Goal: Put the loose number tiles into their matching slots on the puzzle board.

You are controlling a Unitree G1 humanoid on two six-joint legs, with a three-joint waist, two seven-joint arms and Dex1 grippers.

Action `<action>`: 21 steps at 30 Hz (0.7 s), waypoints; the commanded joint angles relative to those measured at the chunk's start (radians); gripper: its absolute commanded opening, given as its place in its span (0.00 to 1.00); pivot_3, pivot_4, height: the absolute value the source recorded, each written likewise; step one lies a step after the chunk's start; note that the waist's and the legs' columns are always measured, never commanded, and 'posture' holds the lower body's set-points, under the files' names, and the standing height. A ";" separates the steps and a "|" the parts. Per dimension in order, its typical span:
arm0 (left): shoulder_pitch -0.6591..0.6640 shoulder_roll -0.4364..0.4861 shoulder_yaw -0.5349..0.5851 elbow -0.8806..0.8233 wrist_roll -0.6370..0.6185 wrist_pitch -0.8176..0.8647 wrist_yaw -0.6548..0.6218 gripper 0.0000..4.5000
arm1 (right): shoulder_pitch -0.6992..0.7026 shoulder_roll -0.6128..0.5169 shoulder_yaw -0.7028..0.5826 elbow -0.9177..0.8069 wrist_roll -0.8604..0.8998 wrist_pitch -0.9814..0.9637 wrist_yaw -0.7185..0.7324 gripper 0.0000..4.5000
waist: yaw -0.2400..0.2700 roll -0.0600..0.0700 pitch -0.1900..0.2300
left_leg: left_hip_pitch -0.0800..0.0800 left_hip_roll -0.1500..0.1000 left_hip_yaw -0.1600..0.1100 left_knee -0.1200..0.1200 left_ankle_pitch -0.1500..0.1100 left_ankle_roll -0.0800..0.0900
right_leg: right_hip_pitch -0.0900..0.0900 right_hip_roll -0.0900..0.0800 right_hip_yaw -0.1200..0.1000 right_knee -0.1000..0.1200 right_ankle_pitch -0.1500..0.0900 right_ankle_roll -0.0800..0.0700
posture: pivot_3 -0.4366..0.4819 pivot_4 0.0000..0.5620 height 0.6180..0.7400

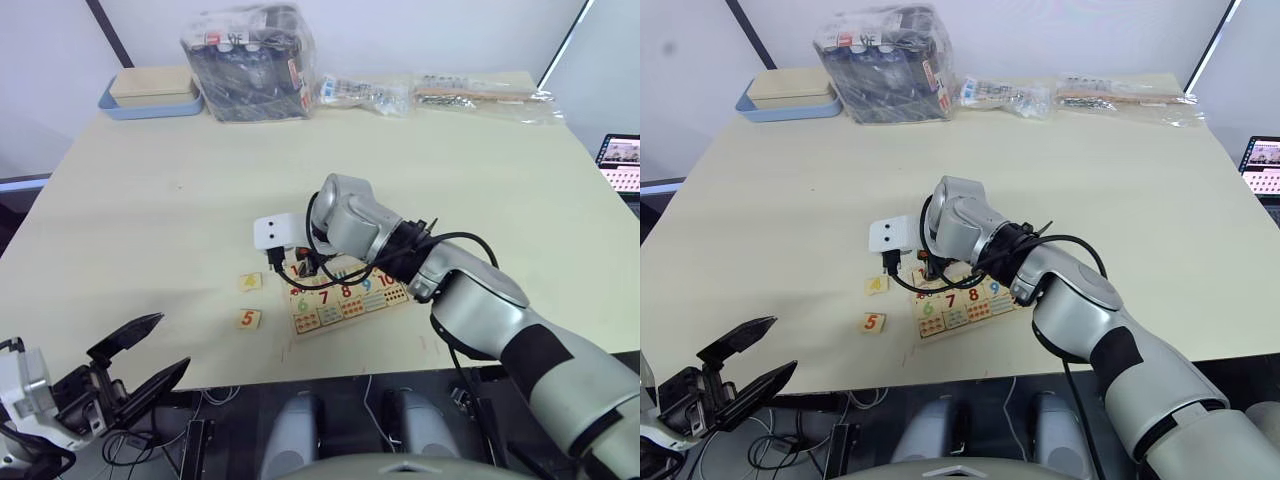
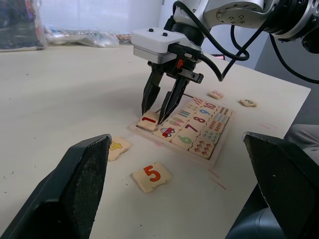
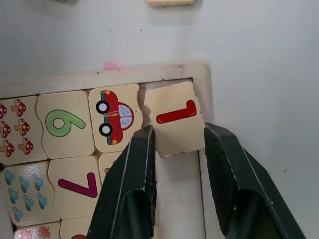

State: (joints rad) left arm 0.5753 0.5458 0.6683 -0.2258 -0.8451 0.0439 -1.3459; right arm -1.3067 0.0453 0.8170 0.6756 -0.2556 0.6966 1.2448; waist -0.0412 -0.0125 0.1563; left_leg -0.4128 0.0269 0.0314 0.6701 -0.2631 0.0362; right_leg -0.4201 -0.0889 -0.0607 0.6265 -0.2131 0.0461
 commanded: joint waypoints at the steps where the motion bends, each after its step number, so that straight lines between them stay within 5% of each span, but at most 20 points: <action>1: 0.017 -0.005 0.022 -0.024 0.001 -0.017 0.000 1.00 | -0.033 0.010 -0.022 -0.007 -0.015 -0.013 -0.001 0.19 | 0.000 0.000 0.000 | 0.000 0.000 0.000 0.000 0.000 0.000 | 0.000 0.000 0.000 0.000 0.000 0.000 | 0.48 0.27 1.00; 21: 0.021 -0.023 0.018 -0.014 0.011 -0.030 -0.011 1.00 | -0.031 0.020 -0.032 -0.019 -0.026 -0.009 0.016 0.19 | 0.000 0.000 0.000 | 0.000 0.000 0.000 0.000 0.000 0.000 | 0.000 0.001 0.000 0.000 0.000 -0.001 | 0.48 0.27 1.00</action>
State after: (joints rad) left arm 0.5837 0.5232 0.6683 -0.2257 -0.8280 0.0337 -1.3502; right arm -1.3067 0.0567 0.8093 0.6869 -0.2771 0.6922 1.2575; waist -0.0413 -0.0125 0.1563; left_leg -0.4126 0.0274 0.0313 0.6702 -0.2633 0.0365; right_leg -0.4201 -0.0884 -0.0608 0.6267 -0.2134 0.0454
